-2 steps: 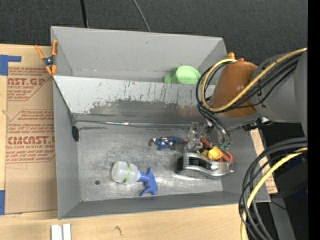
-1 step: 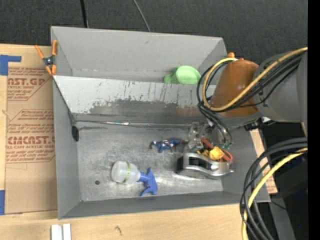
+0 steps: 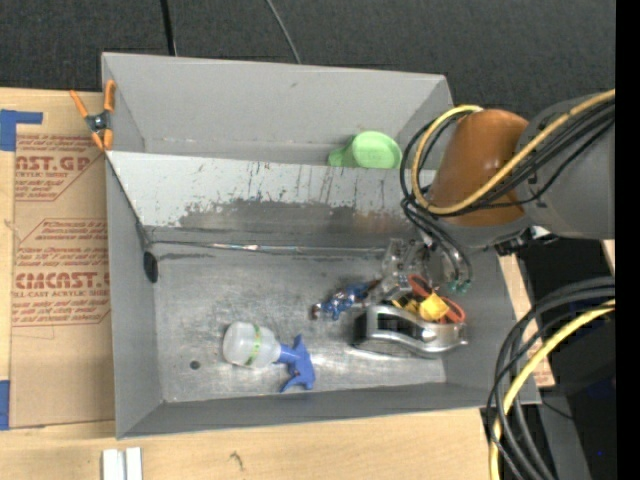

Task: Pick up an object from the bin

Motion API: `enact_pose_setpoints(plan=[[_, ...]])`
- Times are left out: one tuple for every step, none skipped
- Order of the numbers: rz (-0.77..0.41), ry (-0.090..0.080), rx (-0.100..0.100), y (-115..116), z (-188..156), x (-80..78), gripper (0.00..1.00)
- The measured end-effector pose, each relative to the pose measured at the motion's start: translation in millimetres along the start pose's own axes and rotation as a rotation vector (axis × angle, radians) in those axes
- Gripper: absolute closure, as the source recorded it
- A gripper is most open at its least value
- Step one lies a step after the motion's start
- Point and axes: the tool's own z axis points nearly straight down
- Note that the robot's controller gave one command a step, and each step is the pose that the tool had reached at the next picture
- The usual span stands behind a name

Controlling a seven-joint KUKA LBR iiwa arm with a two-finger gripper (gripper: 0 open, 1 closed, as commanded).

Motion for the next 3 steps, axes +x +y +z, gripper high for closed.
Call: enact_pose_setpoints(plan=[[0.000, -0.006, 0.001, 0, -23, -1.5, 1.00], [0.000, -0.009, 0.001, 0, -39, -2.3, 1.00], [0.000, -0.009, 0.001, 0, -54, -2.1, 1.00]])
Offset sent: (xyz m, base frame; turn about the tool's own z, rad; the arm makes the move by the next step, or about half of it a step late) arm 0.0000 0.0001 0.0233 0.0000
